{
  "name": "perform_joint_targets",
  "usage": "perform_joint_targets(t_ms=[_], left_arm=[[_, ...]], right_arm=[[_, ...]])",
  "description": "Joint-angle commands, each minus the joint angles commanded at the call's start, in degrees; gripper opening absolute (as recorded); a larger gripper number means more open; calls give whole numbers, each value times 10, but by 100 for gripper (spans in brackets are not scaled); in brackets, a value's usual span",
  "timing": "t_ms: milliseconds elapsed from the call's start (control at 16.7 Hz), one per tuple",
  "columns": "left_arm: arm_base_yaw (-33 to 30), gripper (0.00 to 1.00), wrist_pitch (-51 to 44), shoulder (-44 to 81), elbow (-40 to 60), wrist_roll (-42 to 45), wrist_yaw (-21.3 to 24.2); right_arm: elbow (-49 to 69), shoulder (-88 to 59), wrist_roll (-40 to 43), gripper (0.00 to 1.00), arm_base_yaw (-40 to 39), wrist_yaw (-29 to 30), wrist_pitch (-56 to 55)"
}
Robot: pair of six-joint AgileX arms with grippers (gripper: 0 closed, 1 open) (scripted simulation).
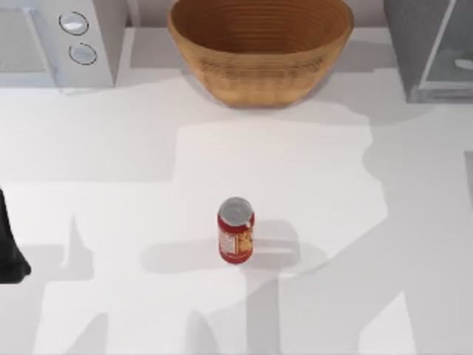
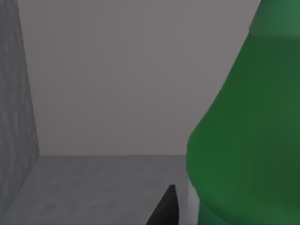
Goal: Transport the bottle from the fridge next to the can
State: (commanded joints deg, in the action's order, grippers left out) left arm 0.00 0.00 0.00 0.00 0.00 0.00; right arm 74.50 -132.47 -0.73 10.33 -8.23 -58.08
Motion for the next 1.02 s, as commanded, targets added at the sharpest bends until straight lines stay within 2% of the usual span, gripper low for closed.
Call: perform_joint_targets(t_ms=[240,600,1020], left_arm=[[0,100,0,0,0,0,0],[0,100,0,0,0,0,0],[0,100,0,0,0,0,0]], right_arm=[[3,10,-2,0,2,0,10],[18,70,-2,0,2,-1,87],[-25,98,-2,0,7,-6,70]])
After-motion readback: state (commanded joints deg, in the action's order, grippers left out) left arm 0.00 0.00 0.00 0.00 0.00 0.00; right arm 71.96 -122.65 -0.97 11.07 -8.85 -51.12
